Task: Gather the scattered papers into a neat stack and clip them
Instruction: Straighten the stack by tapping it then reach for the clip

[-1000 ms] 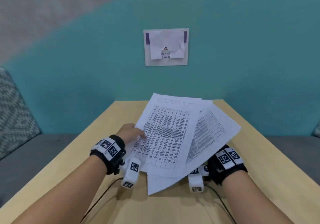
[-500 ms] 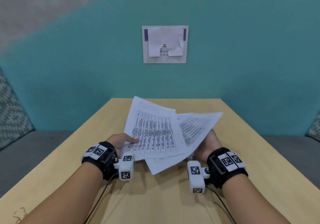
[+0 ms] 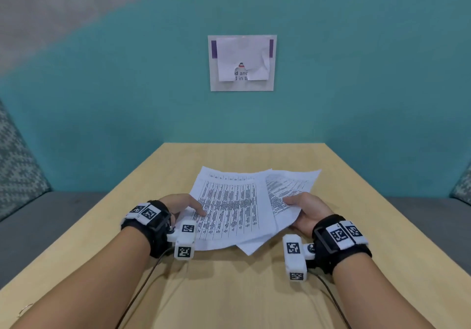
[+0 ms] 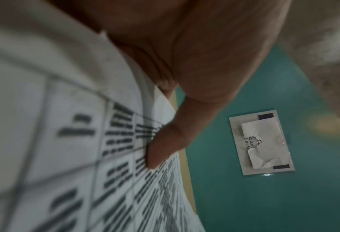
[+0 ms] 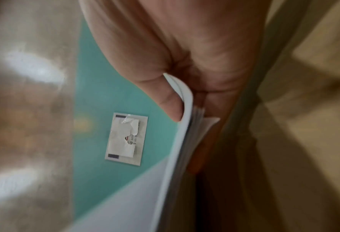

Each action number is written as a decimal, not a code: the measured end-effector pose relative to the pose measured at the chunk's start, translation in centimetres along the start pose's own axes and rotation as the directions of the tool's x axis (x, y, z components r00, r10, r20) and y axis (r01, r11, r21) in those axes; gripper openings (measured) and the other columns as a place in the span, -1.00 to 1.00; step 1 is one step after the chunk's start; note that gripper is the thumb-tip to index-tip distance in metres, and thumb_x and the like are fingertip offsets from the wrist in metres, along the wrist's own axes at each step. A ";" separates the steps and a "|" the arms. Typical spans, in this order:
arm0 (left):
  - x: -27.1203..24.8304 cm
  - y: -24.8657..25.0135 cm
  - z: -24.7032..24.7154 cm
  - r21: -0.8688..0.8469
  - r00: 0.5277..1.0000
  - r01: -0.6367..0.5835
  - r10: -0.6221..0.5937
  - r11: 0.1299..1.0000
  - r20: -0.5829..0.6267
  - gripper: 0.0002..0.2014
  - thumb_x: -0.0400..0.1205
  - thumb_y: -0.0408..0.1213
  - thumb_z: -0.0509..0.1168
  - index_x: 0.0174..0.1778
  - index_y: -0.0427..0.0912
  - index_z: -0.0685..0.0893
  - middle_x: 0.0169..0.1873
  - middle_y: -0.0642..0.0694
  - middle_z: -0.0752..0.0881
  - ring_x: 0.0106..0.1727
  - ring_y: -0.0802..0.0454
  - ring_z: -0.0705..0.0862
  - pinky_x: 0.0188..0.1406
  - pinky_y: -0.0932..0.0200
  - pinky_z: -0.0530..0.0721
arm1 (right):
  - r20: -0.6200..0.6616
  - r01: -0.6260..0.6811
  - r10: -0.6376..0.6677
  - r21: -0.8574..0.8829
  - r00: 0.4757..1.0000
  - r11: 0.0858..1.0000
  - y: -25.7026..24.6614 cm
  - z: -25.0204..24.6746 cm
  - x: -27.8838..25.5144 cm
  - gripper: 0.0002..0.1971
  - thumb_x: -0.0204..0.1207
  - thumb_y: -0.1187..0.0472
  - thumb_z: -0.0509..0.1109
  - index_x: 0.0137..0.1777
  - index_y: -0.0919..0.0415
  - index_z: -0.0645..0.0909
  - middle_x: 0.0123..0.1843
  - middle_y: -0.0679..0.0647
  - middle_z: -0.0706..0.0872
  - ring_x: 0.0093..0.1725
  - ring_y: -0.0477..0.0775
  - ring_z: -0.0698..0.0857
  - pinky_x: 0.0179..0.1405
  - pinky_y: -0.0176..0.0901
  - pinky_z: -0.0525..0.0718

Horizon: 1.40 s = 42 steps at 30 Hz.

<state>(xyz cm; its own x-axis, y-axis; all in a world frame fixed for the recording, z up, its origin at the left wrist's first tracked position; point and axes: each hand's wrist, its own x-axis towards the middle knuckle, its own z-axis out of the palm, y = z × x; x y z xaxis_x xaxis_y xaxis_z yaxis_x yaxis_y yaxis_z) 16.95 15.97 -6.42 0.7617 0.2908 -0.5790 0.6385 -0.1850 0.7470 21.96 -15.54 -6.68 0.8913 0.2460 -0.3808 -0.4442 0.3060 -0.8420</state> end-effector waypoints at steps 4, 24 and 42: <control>0.0 0.5 -0.2 0.038 0.998 -0.004 0.001 0.999 0.065 -0.34 0.26 -0.40 0.66 0.33 -0.34 0.73 0.18 -0.39 0.83 0.21 -0.37 0.80 0.32 -0.20 0.70 | -0.123 0.057 -0.071 -0.111 0.990 0.992 -0.1 0.0 0.5 -0.67 0.53 0.53 0.45 0.30 0.50 0.66 0.17 0.38 0.81 0.14 0.40 0.80 0.13 0.33 0.76; -5.2 3.1 1.0 -0.280 0.866 -0.499 0.487 0.820 -0.117 -0.55 0.49 -0.69 0.45 0.25 -0.21 0.78 0.13 -0.20 0.88 0.17 -0.30 0.83 0.29 -0.35 0.72 | 0.020 0.367 -0.400 -0.443 0.916 0.818 -2.7 2.0 -1.7 -0.67 0.47 0.50 0.51 0.20 0.23 0.72 0.10 0.12 0.86 0.06 0.22 0.82 0.08 0.20 0.80; -5.9 4.6 2.9 -0.343 0.721 -0.691 0.641 0.636 -0.264 -0.66 0.57 -0.57 0.48 0.27 -0.30 0.76 0.03 -0.10 0.89 0.04 -0.05 0.86 0.24 -0.13 0.77 | -0.012 0.533 -0.597 -0.437 0.802 0.725 -2.9 3.3 -3.2 -0.76 0.58 0.45 0.42 -0.05 0.05 0.71 0.00 -0.05 0.83 0.01 -0.02 0.78 -0.05 -0.14 0.70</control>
<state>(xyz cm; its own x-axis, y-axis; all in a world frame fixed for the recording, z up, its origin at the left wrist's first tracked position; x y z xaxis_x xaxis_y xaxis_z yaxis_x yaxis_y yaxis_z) 15.66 10.67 -0.52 0.9290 0.3394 0.1475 -0.1579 0.0032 0.9874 20.08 -14.17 -1.79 0.9812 0.0035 0.1928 0.1927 -0.0493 -0.9800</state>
